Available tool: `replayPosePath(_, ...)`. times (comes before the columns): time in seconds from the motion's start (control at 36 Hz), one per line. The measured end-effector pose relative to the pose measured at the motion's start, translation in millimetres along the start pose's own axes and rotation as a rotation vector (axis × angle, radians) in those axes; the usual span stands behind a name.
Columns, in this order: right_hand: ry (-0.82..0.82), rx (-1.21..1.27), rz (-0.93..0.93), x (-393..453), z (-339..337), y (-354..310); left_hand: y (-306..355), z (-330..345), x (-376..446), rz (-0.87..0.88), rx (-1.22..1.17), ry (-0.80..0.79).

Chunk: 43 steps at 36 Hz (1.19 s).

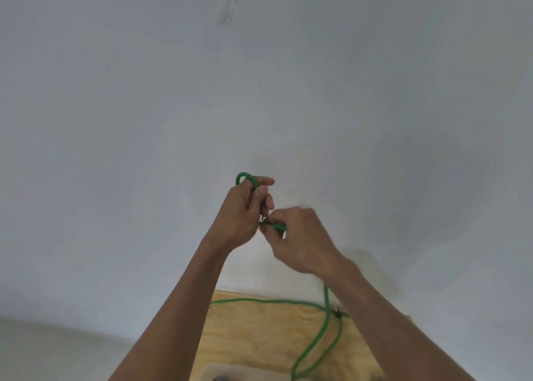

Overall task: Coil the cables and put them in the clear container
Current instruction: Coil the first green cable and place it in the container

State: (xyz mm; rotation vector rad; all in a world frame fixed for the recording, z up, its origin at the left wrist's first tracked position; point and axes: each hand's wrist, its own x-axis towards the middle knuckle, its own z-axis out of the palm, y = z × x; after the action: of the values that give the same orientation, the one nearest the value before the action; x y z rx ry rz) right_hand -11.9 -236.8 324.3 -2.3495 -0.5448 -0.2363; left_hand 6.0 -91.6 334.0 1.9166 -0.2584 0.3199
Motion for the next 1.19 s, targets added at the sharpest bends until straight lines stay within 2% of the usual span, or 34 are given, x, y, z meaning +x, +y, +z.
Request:
replayPosePath(0.17,-0.154,-0.091,-0.108,12.6,-32.7,-8.2,-14.4,-1.6,-8.4,-0.026,0.119,-0.136)
replayPosePath(0.28,-0.192,-0.087,-0.148,23.1,-48.9,-8.7,-11.5,1.9,-21.4,-0.099,-0.006,-0.229)
replayPosePath(0.33,-0.168,-0.023,-0.154,30.3,-60.7,-6.8,-11.7,3.4,-29.6,-0.168,-0.037,-0.302)
replayPosePath(0.42,-0.151,0.112,-0.148,42.5,-74.6,-1.5,-10.2,10.4,-43.6,-0.260,-0.204,-0.370)
replayPosePath(0.53,-0.182,0.385,-0.136,49.6,-67.0,20.5,-0.6,19.8,-50.3,-0.259,-0.394,-0.350)
replayPosePath(0.75,-0.096,0.827,-0.008,30.7,-22.7,42.2,18.8,24.5,-43.0,-0.246,-0.698,-0.380)
replayPosePath(0.86,-0.159,0.992,0.047,18.0,-13.3,37.1,23.7,28.0,-39.1,-0.174,-0.769,-0.385)
replayPosePath(0.94,-0.226,1.138,0.155,13.4,-3.9,35.9,28.3,29.4,-34.1,-0.116,-0.798,-0.370)
replayPosePath(1.11,-0.143,1.193,0.242,7.5,9.5,26.4,36.5,25.3,-21.1,-0.091,-0.825,-0.293)
replayPosePath(1.19,-0.152,1.182,0.244,2.8,13.8,26.7,39.9,22.7,-13.1,-0.093,-0.851,-0.223)
